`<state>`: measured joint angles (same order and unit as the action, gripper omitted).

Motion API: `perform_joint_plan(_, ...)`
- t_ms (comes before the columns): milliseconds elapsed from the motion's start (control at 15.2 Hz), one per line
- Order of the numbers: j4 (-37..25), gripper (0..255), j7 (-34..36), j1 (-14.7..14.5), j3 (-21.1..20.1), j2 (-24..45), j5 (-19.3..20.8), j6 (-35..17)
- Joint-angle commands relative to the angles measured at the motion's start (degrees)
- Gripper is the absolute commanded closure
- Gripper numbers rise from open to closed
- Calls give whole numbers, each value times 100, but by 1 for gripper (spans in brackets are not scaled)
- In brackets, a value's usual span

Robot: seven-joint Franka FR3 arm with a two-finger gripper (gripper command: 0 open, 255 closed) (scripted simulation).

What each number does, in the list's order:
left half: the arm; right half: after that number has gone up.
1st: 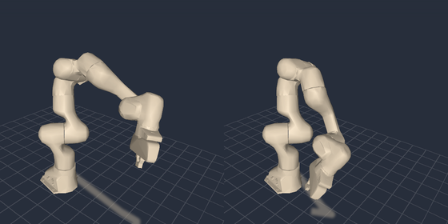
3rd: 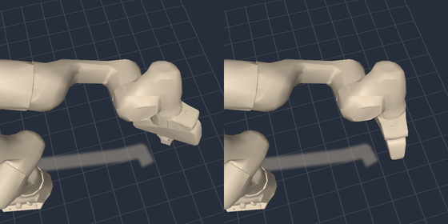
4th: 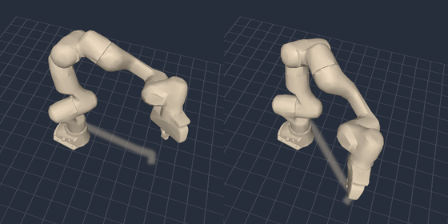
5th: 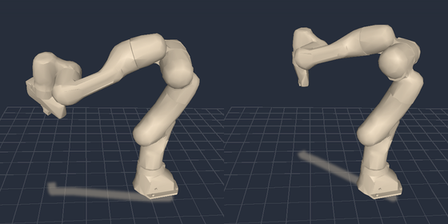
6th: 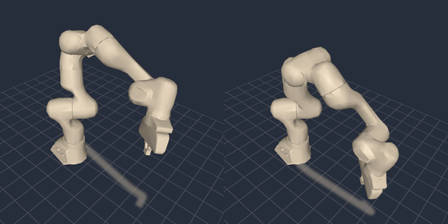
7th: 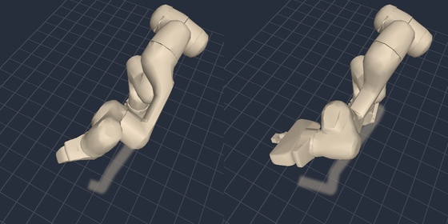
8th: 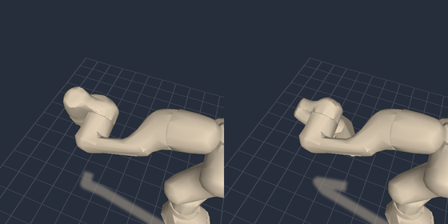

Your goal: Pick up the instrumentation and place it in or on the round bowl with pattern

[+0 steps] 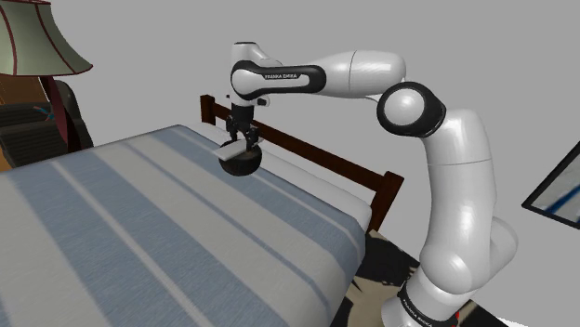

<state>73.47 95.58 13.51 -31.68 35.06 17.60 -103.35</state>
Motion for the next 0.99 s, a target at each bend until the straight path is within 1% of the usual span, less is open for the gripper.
perform_joint_plan(0, 15, 255, 0, 4, 1, 1, -1, -2)
perform_joint_plan(132, 15, 255, 0, 4, 1, 1, -1, -2)
perform_joint_plan(198, 12, 0, -1, 4, 2, 3, -1, -2)
perform_joint_plan(528, 15, 0, 0, 4, 1, 1, -1, -2)
perform_joint_plan(792, -741, 0, -74, -133, -18, -2, -33, 725)
perform_joint_plan(924, -739, 0, -74, -133, -19, -3, -33, 724)
